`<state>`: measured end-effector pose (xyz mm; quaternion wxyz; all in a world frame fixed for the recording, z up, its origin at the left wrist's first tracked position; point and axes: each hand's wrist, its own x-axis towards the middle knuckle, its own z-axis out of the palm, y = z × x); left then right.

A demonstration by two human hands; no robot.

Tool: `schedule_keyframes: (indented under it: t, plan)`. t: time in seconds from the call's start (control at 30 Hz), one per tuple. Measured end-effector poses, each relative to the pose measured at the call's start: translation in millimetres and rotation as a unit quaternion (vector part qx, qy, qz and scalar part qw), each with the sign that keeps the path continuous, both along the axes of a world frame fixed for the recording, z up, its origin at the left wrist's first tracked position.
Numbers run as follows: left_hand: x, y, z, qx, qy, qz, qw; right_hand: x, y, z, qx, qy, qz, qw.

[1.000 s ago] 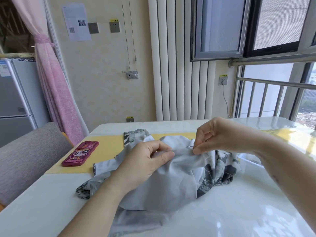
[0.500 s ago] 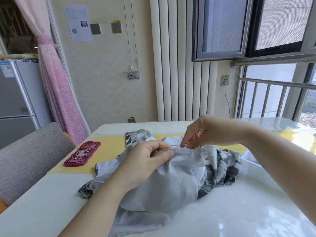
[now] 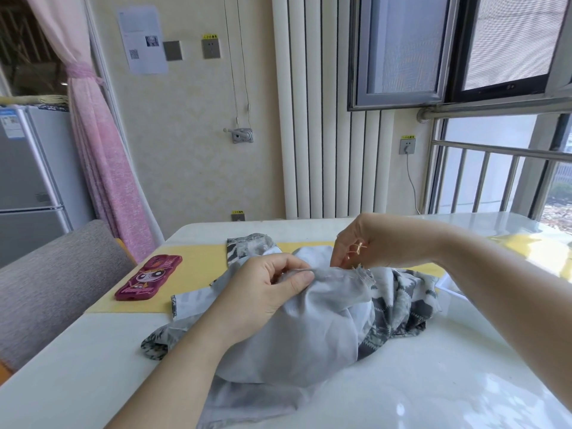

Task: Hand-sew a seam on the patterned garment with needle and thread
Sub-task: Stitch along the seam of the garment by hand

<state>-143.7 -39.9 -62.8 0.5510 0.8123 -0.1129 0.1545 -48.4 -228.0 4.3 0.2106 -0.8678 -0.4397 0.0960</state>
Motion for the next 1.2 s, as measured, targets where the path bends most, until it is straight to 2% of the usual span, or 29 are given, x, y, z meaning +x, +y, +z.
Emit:
schedule_keyframes:
  t: [0.37,0.6,0.7,0.87,1.0,1.1,1.13,1.2]
  plan:
    - [1,-1,-2,-0.02,0.016,-0.014,1.0,-4,6,0,0.01,-0.012,-0.003,1.0]
    - [3,0,-4,-0.053,0.018,-0.025,0.998,-12,13,-3,0.083,0.004,0.011,0.996]
    - [4,-1,-4,-0.073,0.006,-0.002,0.997,-13,14,-5,0.123,0.052,0.023,0.991]
    - [9,-3,-5,-0.102,0.006,0.03,0.994,-9,11,-10,0.2,0.203,0.05,0.957]
    - [7,-3,-5,-0.114,0.013,0.023,0.993,6,-2,-5,0.265,0.324,-0.02,0.908]
    - [7,-4,-5,-0.141,0.016,0.007,0.99,17,-14,-1,0.285,0.367,-0.079,0.882]
    - [6,-4,-4,-0.153,0.018,-0.001,0.988,20,-17,-2,0.273,0.349,-0.106,0.89]
    - [6,-4,-3,-0.167,0.019,-0.015,0.986,25,-21,-4,0.219,0.228,-0.182,0.931]
